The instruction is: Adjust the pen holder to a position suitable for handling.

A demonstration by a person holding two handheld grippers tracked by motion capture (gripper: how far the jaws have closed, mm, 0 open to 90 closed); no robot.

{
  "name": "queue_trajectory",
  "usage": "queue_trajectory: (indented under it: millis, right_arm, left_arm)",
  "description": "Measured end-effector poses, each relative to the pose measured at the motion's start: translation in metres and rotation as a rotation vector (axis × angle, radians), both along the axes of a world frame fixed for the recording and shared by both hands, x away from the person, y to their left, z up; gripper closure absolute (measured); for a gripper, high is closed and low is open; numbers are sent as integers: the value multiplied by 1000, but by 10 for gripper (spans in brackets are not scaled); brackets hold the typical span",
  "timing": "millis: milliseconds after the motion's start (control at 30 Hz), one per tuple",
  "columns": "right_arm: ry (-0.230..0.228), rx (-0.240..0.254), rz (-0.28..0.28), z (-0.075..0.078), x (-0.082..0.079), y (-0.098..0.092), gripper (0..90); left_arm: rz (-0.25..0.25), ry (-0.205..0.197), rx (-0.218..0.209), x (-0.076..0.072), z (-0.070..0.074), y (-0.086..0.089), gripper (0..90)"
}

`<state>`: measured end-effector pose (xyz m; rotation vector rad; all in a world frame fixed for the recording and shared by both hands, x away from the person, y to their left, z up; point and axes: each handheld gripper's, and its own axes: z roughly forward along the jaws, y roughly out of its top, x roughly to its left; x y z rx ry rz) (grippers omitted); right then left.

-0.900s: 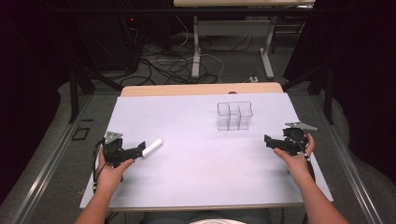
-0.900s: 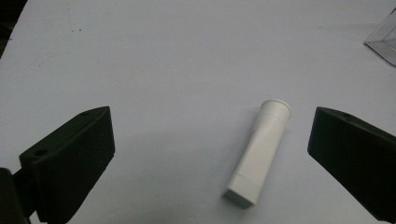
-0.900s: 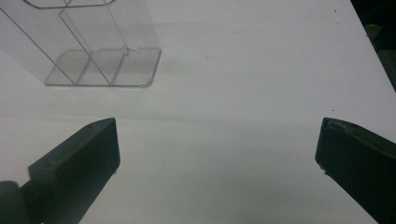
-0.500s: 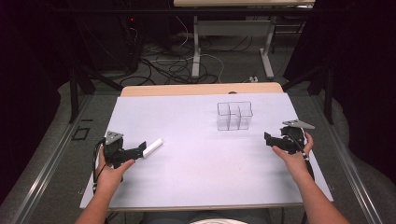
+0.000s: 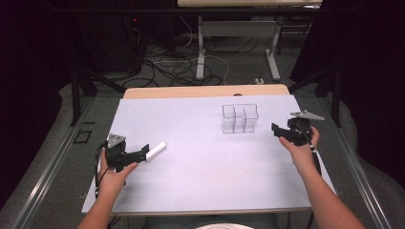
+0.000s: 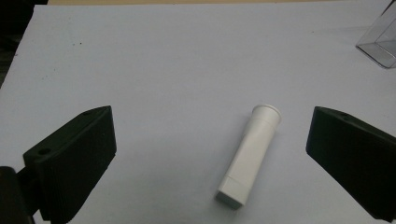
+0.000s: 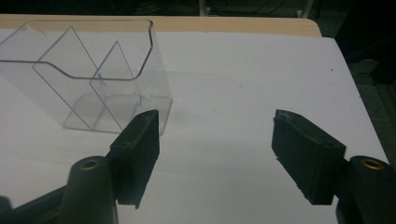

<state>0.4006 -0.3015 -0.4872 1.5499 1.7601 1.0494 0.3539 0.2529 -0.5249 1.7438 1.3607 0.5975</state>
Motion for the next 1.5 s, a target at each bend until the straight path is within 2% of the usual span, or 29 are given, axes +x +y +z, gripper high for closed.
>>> queue_trajectory:
  millis: [100, 200, 367, 433, 467, 500, 533, 567, 600, 667, 700, 733, 800, 900, 1067, 1200, 1233, 1500]
  right_arm:
    - [9, -10, 11, 3, 4, 2, 348]
    - [16, -16, 31, 9, 14, 7, 456]
    - [12, -40, 40, 13, 21, 12, 506]
    - [14, -69, 42, 17, 26, 15, 582]
    - [14, -69, 42, 17, 26, 15, 582]
    - [22, -74, 45, 19, 30, 16, 658]
    - [22, -74, 45, 19, 30, 16, 658]
    - [21, -74, 50, 20, 32, 17, 686]
    - [26, -83, 51, 22, 36, 19, 750]
    - [29, -86, 54, 22, 37, 20, 772]
    - [27, -92, 73, 23, 42, 23, 829]
    - [27, -88, 80, 23, 43, 25, 844]
    - [18, -91, 91, 23, 45, 26, 857]
    - [2, -108, 80, 25, 54, 33, 900]
    - [21, -96, 82, 25, 64, 37, 900]
    - [31, -113, 87, 23, 73, 41, 900]
    - [32, -96, 77, 22, 74, 42, 900]
    - [62, -108, 75, 7, 86, 51, 900]
  left_arm:
    - [1, -1, 1, 1, -1, 1, 15]
    - [7, 2, -5, 1, -2, 2, 17]
    - [7, -5, -3, 0, -1, 3, 18]
    - [5, -7, -6, 0, 0, 2, 18]
    - [8, -4, -6, -1, 1, 2, 18]
    - [8, -9, -1, 0, 1, 2, 19]
    - [8, -11, -4, 0, 2, 1, 19]
    - [7, -12, -6, 0, 2, 0, 19]
    - [4, -10, 0, 1, 2, 0, 19]
    - [-1, -8, 3, 1, 1, -1, 19]
    - [-3, -5, 8, 1, 1, -2, 19]
    - [-5, -5, 8, 1, 0, -2, 19]
    - [-4, -5, 10, 2, 0, -1, 21]
    - [-1, -2, 12, 2, -2, -1, 22]
    - [3, 3, 12, 2, -2, 1, 25]
    - [8, 3, 11, 1, -2, 1, 26]
    - [9, 3, 10, 1, -2, 1, 27]
    - [17, 11, 13, 1, -2, 3, 35]
